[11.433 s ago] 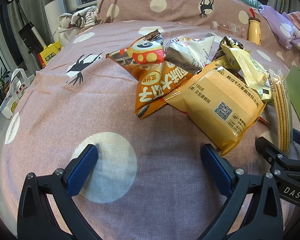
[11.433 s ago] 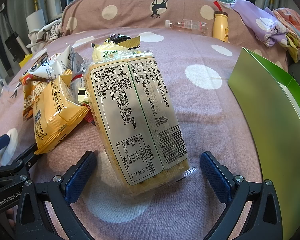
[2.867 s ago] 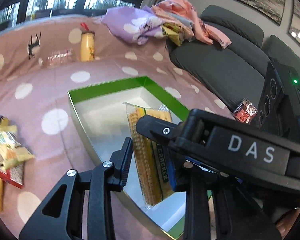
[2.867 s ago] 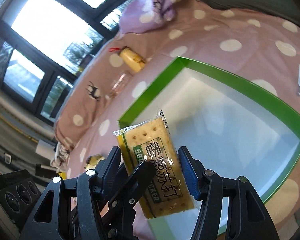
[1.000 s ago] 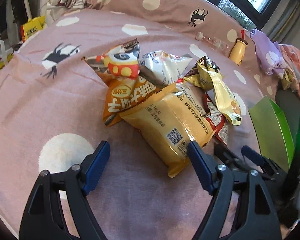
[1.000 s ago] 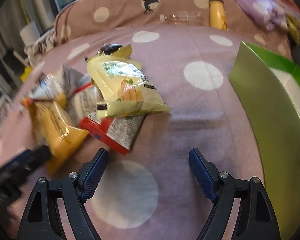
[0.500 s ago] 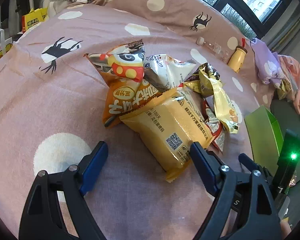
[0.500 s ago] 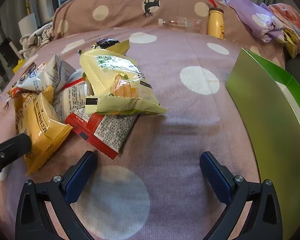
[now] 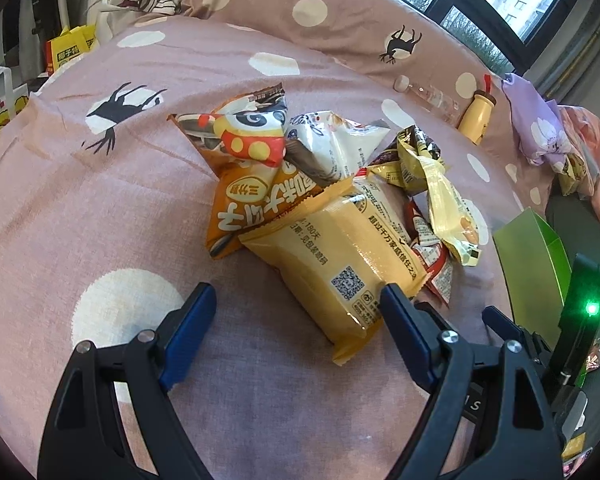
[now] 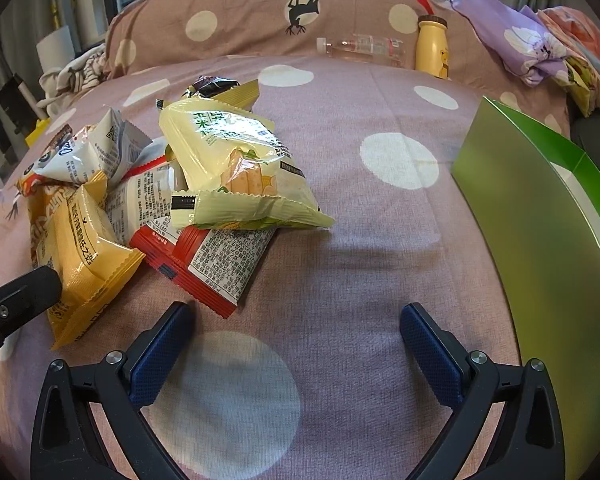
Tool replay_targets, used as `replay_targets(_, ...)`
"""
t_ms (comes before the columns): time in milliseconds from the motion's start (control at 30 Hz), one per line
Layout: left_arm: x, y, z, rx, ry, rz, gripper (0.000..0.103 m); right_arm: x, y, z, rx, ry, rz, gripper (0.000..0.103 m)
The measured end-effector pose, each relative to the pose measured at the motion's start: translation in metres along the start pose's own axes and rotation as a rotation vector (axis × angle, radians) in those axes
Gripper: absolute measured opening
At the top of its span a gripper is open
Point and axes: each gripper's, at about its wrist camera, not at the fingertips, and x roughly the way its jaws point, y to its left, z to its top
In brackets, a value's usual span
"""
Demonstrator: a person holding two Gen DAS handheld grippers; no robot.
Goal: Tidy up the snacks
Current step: 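Return the right tool to the snack pile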
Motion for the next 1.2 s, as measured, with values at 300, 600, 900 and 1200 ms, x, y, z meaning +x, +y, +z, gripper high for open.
replay_targets(300, -0.001, 0.004, 0.0, -0.021, -0.003, -0.005, 0.085, 0.0, 0.0, 0.0, 0.0, 0.0, 0.0, 0.103)
replay_targets(600, -0.003, 0.006, 0.001, -0.034, -0.004, -0.027, 0.084, -0.001, 0.0, 0.0, 0.002, 0.0, 0.0, 0.102)
replay_targets(900, -0.009, -0.001, 0.002, -0.016, -0.02, -0.047, 0.084, 0.0, 0.0, 0.0, 0.002, 0.0, 0.0, 0.103)
replay_targets(1200, -0.012, 0.005, 0.007, -0.034, -0.023, -0.051, 0.084, 0.0, -0.001, 0.0, 0.002, -0.001, 0.0, 0.102)
